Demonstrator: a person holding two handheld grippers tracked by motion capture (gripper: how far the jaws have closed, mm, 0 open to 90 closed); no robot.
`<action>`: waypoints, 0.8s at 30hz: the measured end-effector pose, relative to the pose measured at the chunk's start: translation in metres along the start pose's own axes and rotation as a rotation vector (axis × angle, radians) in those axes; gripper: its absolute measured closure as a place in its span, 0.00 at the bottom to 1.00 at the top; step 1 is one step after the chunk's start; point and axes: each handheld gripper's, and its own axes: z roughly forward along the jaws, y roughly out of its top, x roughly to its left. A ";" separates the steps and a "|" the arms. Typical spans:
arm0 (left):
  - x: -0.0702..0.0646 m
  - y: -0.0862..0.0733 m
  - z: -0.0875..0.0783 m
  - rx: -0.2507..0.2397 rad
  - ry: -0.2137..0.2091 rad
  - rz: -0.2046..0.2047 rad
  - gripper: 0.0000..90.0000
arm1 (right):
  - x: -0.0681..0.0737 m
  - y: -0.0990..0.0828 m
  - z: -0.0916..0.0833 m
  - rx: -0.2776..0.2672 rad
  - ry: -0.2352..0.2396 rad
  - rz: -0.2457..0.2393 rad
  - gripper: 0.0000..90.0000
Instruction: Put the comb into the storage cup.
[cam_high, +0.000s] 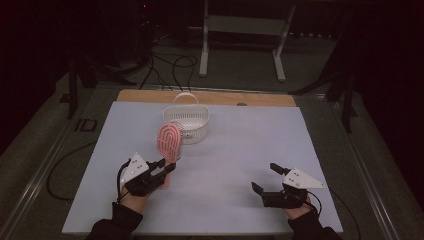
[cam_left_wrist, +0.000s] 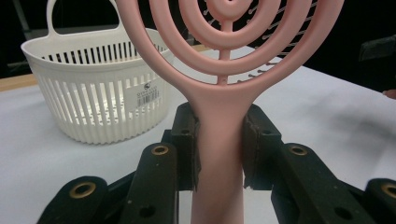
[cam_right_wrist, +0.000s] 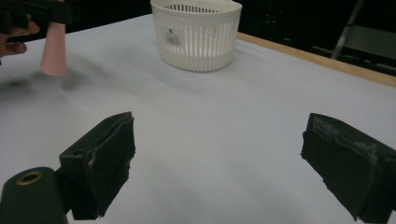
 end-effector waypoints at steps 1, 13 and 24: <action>0.000 0.000 0.000 0.001 0.003 0.003 0.79 | 0.001 0.006 0.000 -0.003 0.001 -0.013 0.10; 0.002 0.000 -0.001 -0.005 0.008 0.002 0.79 | -0.001 0.040 0.001 -0.043 0.001 -0.052 0.10; 0.002 0.000 -0.001 -0.002 0.005 -0.002 0.79 | 0.004 0.072 0.012 -0.051 0.063 -0.054 0.10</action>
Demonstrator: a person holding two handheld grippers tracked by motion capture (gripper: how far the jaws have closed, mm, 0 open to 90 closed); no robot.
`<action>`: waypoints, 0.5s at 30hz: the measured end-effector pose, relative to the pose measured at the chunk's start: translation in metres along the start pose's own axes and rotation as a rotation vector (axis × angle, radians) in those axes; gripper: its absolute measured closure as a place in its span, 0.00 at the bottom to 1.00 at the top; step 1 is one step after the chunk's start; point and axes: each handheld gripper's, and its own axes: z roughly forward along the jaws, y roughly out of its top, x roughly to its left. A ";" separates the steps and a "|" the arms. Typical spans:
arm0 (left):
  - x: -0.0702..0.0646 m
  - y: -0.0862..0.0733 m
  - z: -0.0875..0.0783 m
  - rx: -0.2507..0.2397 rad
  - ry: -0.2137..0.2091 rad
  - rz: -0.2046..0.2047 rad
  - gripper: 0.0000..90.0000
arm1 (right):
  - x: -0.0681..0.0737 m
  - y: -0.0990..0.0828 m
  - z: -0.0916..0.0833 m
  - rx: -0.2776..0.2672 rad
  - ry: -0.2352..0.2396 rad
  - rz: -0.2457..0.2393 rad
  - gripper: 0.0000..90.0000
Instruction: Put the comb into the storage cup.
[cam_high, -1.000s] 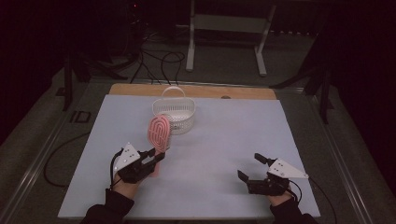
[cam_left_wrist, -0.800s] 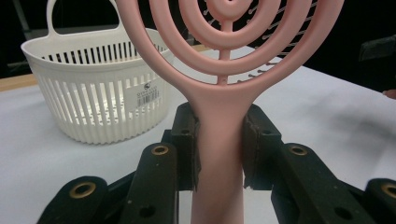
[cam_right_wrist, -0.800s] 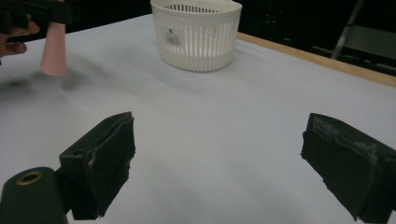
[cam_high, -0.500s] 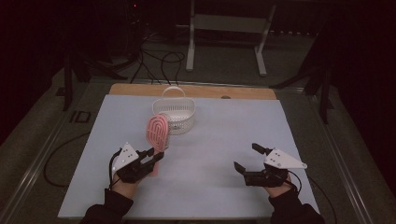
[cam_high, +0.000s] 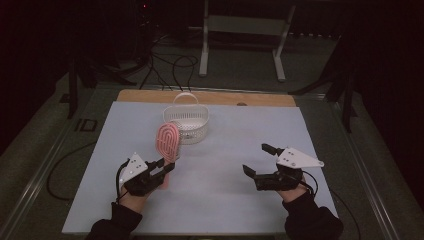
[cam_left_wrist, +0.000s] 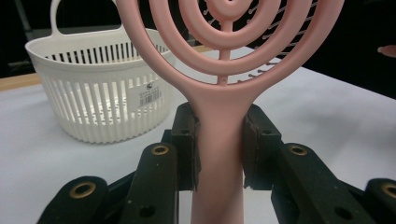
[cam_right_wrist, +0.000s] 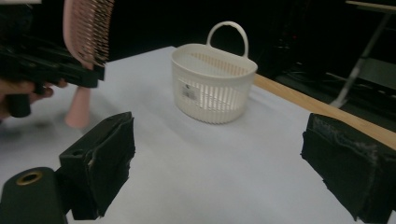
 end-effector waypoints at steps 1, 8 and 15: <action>0.000 0.000 0.000 0.000 0.000 0.000 0.79 | 0.000 0.000 0.000 0.000 0.000 0.000 0.10; 0.000 0.000 0.000 -0.003 -0.001 0.000 0.79 | 0.009 0.018 0.010 0.000 0.037 -0.013 0.10; 0.000 0.001 -0.001 -0.004 -0.003 -0.001 0.79 | 0.018 0.032 0.020 0.000 0.055 -0.032 0.10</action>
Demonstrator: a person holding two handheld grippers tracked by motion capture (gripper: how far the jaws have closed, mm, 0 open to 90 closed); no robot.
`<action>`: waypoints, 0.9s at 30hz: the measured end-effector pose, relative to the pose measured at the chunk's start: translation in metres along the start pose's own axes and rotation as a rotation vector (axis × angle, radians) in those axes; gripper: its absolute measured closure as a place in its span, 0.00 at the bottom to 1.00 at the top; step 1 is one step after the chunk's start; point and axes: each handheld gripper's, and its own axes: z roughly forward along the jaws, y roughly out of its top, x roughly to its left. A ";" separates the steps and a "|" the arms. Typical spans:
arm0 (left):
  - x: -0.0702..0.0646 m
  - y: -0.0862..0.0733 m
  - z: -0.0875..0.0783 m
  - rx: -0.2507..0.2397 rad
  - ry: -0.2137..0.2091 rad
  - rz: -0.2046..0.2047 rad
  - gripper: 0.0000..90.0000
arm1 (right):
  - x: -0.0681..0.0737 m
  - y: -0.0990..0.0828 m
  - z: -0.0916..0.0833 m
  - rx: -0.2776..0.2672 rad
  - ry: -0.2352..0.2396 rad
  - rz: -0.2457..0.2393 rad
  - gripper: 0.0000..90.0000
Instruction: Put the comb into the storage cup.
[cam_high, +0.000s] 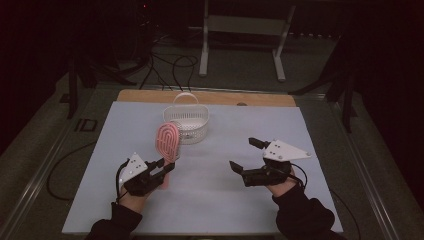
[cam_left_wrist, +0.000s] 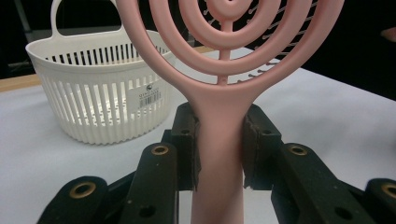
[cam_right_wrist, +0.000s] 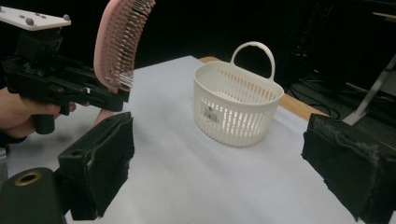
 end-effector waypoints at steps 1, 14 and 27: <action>0.000 0.000 0.000 0.000 -0.001 0.000 0.79 | 0.001 0.002 0.002 0.001 0.004 -0.010 0.10; -0.001 0.001 -0.001 -0.005 0.003 0.005 0.79 | 0.020 0.027 0.024 0.002 0.045 -0.029 0.10; -0.002 0.001 0.000 -0.006 0.002 0.008 0.79 | 0.037 0.044 0.045 0.007 0.089 -0.006 0.10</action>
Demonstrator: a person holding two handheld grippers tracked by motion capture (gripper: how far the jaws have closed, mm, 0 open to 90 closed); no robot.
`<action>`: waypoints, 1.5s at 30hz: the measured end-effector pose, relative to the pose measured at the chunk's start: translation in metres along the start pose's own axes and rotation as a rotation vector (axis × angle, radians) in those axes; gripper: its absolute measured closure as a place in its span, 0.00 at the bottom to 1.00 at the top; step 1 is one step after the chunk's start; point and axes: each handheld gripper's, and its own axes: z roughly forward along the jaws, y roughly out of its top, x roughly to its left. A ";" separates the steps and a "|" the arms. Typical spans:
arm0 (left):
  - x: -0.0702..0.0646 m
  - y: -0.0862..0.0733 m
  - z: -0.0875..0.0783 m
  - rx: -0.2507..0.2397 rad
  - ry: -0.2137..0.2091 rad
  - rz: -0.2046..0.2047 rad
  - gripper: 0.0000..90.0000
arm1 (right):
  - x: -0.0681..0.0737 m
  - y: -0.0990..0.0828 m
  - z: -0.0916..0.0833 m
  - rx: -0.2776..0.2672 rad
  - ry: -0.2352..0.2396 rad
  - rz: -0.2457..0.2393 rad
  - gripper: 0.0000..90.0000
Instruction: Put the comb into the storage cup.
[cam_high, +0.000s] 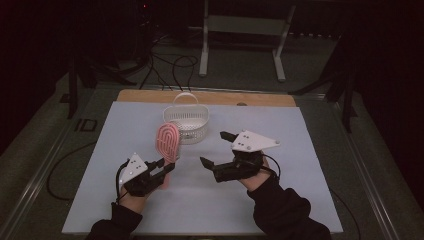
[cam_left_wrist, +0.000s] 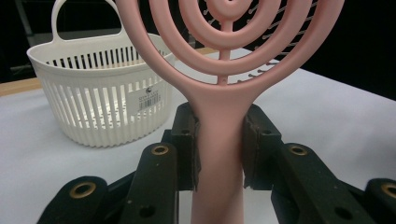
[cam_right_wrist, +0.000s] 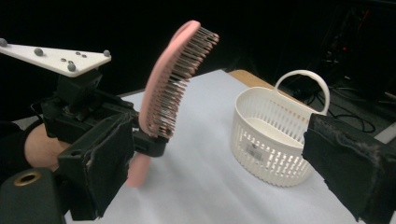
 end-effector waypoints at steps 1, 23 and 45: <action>0.000 0.000 0.000 0.000 0.001 0.003 0.79 | 0.001 0.001 0.002 -0.002 -0.004 0.000 0.10; 0.000 0.001 -0.001 -0.007 0.002 0.012 0.79 | 0.018 0.018 0.046 0.064 0.001 0.075 0.10; -0.003 0.001 -0.001 -0.017 0.002 0.017 0.79 | 0.039 0.025 0.085 0.082 -0.029 0.201 0.16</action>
